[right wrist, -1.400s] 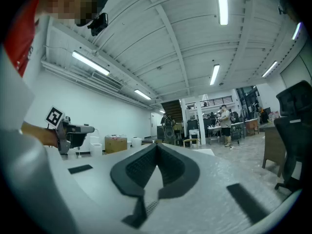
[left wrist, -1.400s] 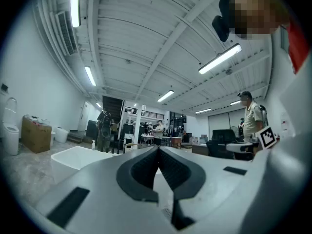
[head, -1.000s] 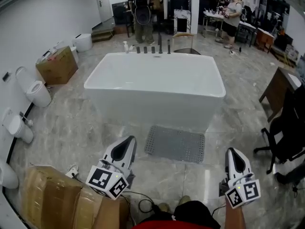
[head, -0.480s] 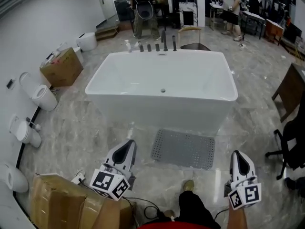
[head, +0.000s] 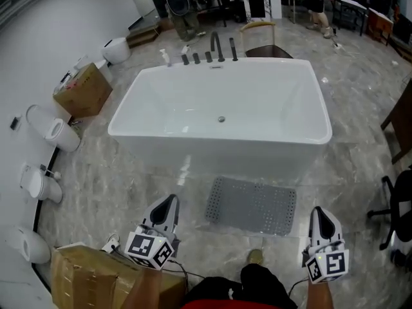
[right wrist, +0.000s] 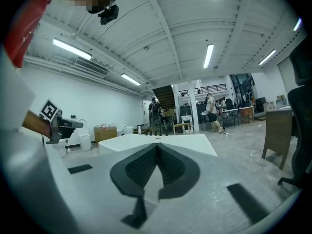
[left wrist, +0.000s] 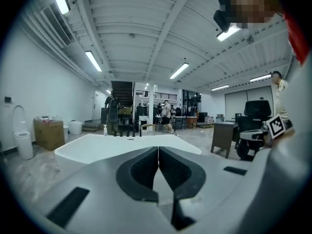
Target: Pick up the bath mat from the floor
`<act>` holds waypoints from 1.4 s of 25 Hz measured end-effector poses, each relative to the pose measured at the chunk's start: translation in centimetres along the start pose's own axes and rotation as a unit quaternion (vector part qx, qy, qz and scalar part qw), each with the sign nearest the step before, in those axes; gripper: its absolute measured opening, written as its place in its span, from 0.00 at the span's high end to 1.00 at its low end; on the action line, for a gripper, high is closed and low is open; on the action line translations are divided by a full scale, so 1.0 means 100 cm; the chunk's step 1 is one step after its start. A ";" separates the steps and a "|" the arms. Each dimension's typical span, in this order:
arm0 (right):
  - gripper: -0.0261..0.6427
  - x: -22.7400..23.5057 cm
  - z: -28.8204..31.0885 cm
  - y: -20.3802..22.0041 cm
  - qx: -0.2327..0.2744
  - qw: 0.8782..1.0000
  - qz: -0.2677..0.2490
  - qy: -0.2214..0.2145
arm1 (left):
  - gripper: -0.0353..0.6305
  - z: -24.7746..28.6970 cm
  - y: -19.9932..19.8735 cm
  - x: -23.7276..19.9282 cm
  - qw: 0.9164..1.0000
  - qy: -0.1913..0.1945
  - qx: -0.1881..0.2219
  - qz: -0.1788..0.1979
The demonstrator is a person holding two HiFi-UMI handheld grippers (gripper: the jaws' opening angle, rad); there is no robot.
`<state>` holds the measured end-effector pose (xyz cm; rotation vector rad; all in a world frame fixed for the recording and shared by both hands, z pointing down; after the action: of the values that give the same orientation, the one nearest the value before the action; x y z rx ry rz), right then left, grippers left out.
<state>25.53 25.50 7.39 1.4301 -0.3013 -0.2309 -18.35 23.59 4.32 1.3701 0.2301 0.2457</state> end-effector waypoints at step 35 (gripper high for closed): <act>0.77 0.110 0.184 0.436 -0.251 0.961 0.071 0.089 | 0.75 0.275 0.451 -0.118 0.955 0.023 -0.290 -0.049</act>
<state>28.63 10.24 53.46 0.9139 -0.1778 -0.0523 -23.02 2.50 53.91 0.7674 0.2402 0.2372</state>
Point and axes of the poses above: the fingertips, and each gripper's own axes: z forward along the fingers, x to its right, y out of its underside, the point moved 10 cm from there along -z, backward along the fingers
